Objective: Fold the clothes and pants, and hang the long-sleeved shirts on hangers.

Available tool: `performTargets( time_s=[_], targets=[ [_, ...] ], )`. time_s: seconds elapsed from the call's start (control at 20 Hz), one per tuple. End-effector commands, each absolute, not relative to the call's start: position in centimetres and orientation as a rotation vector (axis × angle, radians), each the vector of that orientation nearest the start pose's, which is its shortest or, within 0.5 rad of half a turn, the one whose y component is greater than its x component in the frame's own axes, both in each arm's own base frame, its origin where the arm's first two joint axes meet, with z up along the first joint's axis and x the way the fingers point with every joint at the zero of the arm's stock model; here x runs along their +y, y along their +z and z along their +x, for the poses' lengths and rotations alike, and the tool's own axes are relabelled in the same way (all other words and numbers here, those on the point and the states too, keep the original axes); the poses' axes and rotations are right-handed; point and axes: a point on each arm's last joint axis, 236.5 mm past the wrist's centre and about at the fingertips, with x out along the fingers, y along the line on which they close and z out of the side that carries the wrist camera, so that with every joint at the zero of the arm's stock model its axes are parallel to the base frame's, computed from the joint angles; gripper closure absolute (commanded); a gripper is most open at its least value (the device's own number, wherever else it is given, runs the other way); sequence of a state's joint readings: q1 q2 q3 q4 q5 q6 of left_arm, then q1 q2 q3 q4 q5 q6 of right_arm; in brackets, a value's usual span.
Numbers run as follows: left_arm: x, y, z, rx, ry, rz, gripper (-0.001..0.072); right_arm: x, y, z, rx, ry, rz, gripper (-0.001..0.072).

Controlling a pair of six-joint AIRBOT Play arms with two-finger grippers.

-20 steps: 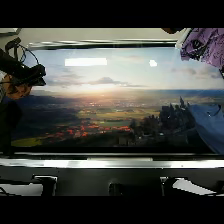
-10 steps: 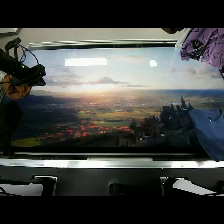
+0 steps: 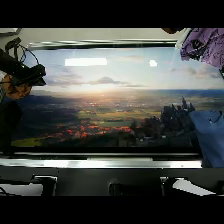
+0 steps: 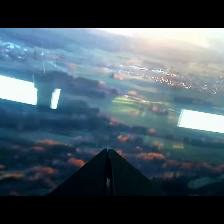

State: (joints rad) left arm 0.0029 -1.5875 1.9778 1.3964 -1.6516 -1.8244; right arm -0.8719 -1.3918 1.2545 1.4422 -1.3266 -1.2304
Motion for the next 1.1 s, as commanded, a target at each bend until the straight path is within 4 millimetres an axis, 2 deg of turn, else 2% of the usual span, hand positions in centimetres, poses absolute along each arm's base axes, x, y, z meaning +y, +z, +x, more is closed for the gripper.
performTargets(
  time_s=[0.0,0.05,0.1,0.2,0.25,0.3,0.4,0.45,0.55,0.65,0.75,0.85,1.05],
  targets=[
    [-4.0,13.7,44.6,1.272,0.002,-0.315,0.069,-28.2,6.4,34.7,0.943,-0.665,0.72,0.0435],
    [-4.0,13.7,44.6,1.271,-0.009,-0.299,0.069,-26.4,8.3,37.7,0.901,-0.578,0.648,0.0438],
    [-3.9,13.8,44.5,1.268,-0.03,-0.271,0.069,-23.8,10.0,40.6,0.868,-0.492,0.594,0.048],
    [-3.7,14.3,44.1,1.26,-0.048,-0.238,0.0691,-17.3,12.1,44.8,0.846,-0.339,0.513,0.0594],
    [-3.4,15.0,43.9,1.244,-0.044,-0.221,0.0691,-13.9,12.5,46.0,0.855,-0.257,0.453,0.0657],
    [-2.9,15.9,43.7,1.217,-0.034,-0.191,0.0692,-10.0,12.8,46.8,0.874,-0.161,0.373,0.0678],
    [-1.9,17.9,43.4,1.13,-0.026,-0.117,0.0692,-2.9,13.1,47.0,0.908,0.007,0.245,0.0678],
    [-1.3,18.6,43.1,1.089,-0.011,-0.1,0.0692,0.2,13.3,46.7,0.922,0.076,0.195,0.0678],
    [-0.7,18.8,41.9,1.058,0.006,-0.103,0.0691,5.0,13.7,45.8,0.938,0.171,0.137,0.0678],
    [-0.6,17.8,40.6,1.08,-0.019,-0.057,0.069,8.3,14.0,45.0,0.943,0.24,0.1,0.0678],
    [-0.6,17.2,40.3,1.098,-0.031,-0.033,0.069,9.9,14.2,44.7,0.94,0.273,0.083,0.0678],
    [-0.6,16.8,39.6,1.132,-0.026,-0.042,0.0689,10.1,14.1,44.5,0.947,0.277,0.082,0.0677],
    [-0.6,16.8,39.7,1.132,-0.027,-0.042,0.0689,10.0,14.1,44.5,0.949,0.271,0.091,0.0677]
  ],
)
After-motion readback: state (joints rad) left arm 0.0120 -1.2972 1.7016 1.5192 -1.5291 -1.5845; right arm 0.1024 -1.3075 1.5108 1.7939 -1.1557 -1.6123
